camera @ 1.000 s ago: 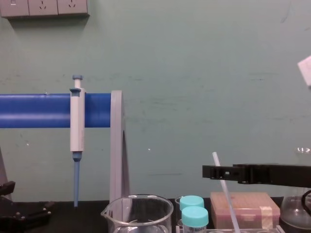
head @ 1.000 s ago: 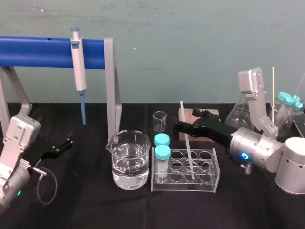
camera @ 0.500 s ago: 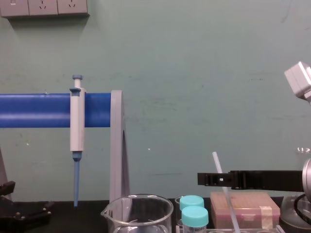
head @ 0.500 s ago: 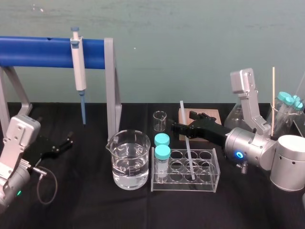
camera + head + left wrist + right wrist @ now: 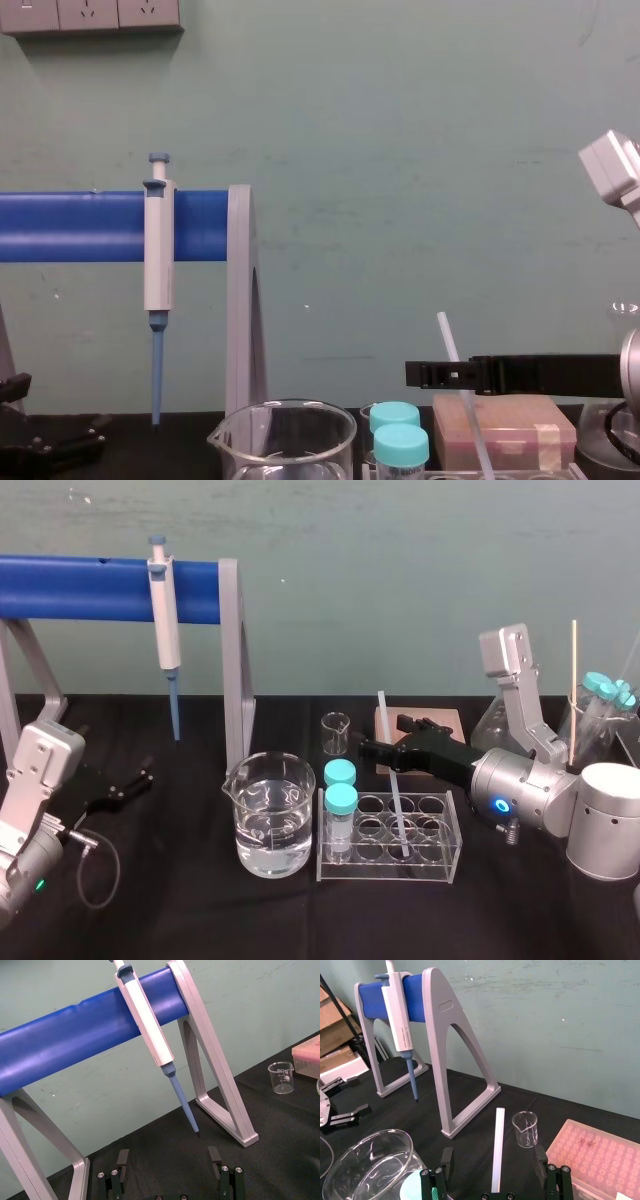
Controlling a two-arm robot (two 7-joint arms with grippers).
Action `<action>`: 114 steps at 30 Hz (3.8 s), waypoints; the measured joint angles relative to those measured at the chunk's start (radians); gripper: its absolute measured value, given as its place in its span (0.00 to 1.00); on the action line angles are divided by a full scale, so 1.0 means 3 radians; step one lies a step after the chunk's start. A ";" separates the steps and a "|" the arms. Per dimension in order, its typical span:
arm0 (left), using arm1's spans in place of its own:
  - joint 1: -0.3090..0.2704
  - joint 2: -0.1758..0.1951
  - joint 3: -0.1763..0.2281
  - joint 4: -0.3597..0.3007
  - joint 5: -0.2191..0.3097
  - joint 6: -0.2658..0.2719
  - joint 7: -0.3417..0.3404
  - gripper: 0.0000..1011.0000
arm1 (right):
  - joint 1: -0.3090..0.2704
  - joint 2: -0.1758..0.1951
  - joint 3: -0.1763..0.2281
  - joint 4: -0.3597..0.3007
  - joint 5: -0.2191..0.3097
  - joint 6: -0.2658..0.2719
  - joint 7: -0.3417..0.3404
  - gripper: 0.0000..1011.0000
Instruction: Pick up the stirring rod with one hand, then place it down.
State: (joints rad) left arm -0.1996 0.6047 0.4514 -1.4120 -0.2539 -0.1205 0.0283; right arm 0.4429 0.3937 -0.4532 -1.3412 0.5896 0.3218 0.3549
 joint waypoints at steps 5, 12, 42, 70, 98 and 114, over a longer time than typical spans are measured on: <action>0.0000 0.0000 0.0000 0.0000 0.0000 0.0000 0.0000 0.99 | -0.0003 0.0000 0.0004 -0.0002 0.0004 0.0000 0.0000 0.92; 0.0000 0.0000 0.0000 0.0000 0.0000 0.0000 0.0000 0.99 | -0.0005 0.0000 0.0007 -0.0004 0.0009 -0.0002 0.0001 0.75; 0.0000 0.0000 0.0000 0.0000 0.0000 0.0000 0.0000 0.99 | -0.0012 0.0000 0.0012 -0.0006 0.0014 -0.0008 0.0003 0.07; 0.0000 0.0000 0.0000 0.0000 0.0000 0.0000 0.0000 0.99 | -0.0438 0.0076 0.0197 -0.0215 -0.0272 -0.1317 0.0367 0.07; 0.0000 0.0000 0.0000 0.0000 0.0000 0.0000 0.0000 0.99 | -0.0599 0.0041 0.0743 -0.0784 -0.0192 -0.1482 0.0186 0.07; 0.0000 0.0000 0.0000 0.0000 0.0000 0.0000 0.0000 0.99 | -0.0596 0.0016 0.0764 -0.0764 -0.0229 -0.1459 0.0200 0.07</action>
State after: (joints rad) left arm -0.1995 0.6047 0.4514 -1.4120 -0.2539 -0.1205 0.0283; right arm 0.2640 0.3984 -0.2241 -1.5705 0.5210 -0.1159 0.4151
